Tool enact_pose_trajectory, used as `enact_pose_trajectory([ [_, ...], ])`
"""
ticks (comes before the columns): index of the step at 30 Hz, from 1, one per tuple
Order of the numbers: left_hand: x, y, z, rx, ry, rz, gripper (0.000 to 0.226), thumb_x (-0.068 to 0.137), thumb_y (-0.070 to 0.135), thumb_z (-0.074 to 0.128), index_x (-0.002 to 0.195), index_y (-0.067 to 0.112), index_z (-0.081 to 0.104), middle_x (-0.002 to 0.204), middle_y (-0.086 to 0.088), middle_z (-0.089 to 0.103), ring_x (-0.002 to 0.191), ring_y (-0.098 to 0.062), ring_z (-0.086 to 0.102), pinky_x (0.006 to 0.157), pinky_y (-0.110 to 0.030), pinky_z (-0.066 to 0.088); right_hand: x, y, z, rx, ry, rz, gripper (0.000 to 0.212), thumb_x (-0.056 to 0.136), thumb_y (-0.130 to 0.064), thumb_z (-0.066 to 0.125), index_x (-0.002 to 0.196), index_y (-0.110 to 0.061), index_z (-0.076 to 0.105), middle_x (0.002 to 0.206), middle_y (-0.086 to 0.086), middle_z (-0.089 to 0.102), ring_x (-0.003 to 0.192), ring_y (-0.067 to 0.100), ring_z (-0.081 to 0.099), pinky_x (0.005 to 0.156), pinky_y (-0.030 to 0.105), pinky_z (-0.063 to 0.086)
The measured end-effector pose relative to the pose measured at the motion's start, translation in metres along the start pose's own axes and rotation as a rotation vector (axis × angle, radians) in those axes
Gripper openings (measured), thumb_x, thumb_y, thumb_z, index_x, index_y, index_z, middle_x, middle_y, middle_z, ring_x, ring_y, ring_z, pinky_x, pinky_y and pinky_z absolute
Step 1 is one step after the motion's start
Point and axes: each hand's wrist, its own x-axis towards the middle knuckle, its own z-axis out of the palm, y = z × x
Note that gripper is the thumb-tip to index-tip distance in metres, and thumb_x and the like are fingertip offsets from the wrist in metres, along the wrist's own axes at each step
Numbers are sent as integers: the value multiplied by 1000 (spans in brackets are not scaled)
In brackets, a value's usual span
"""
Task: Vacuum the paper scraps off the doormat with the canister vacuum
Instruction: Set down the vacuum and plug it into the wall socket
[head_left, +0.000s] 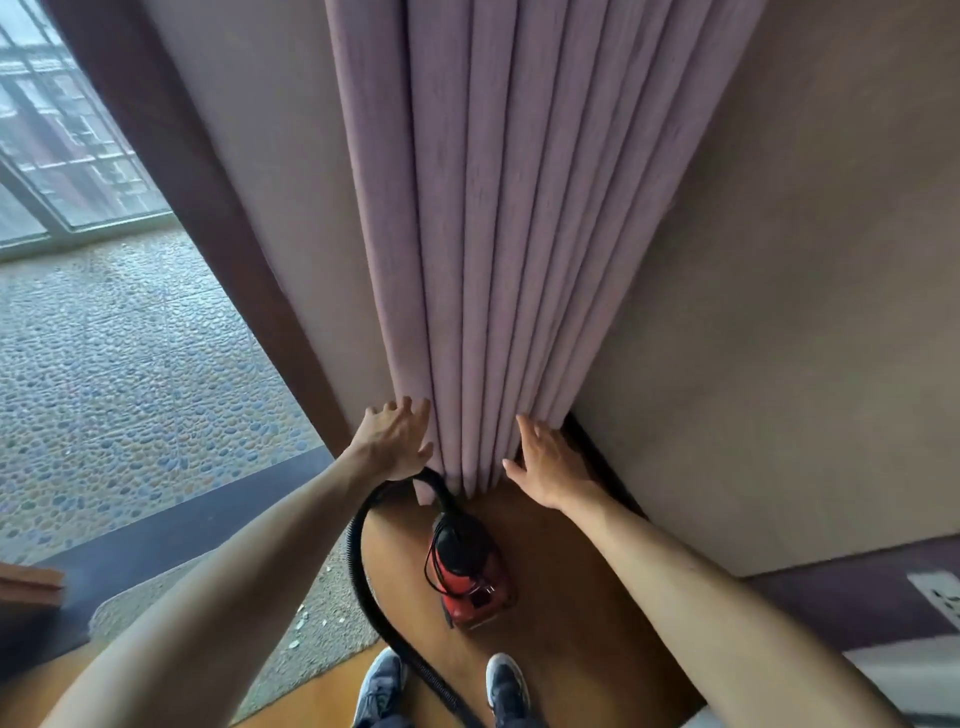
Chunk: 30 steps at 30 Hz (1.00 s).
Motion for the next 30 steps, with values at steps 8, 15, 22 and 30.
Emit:
enact_pose_trajectory([
  [8, 34, -45, 32, 61, -64, 258, 52, 94, 45, 51, 131, 11, 38, 119, -11, 52, 110, -32, 56, 88, -46, 46, -9, -22, 42, 58, 9, 311, 75, 96, -45, 50, 155, -17, 13, 150, 14, 34, 134, 34, 39, 102, 47, 44],
  [15, 55, -43, 63, 126, -153, 423, 54, 94, 45, 49, 134, 12, 36, 127, -13, 50, 115, -35, 54, 95, -49, 45, -39, -15, 79, 114, 5, 556, 72, 96, -45, 52, 152, -15, 19, 143, 15, 42, 132, 33, 42, 103, 47, 43],
  [22, 67, -26, 95, 235, -222, 542, 57, 96, 47, 47, 138, 12, 33, 133, -14, 49, 120, -34, 53, 95, -47, 43, -62, -8, 113, 164, -7, 703, 70, 100, -39, 50, 154, -11, 17, 146, 17, 41, 134, 33, 40, 106, 43, 36],
  [30, 84, -9, 151, 294, -276, 596, 58, 95, 48, 49, 140, 14, 33, 132, -11, 50, 120, -32, 54, 96, -46, 44, -75, 0, 177, 106, -74, 690, 68, 98, -44, 49, 153, -15, 22, 137, 13, 48, 122, 30, 49, 91, 40, 50],
])
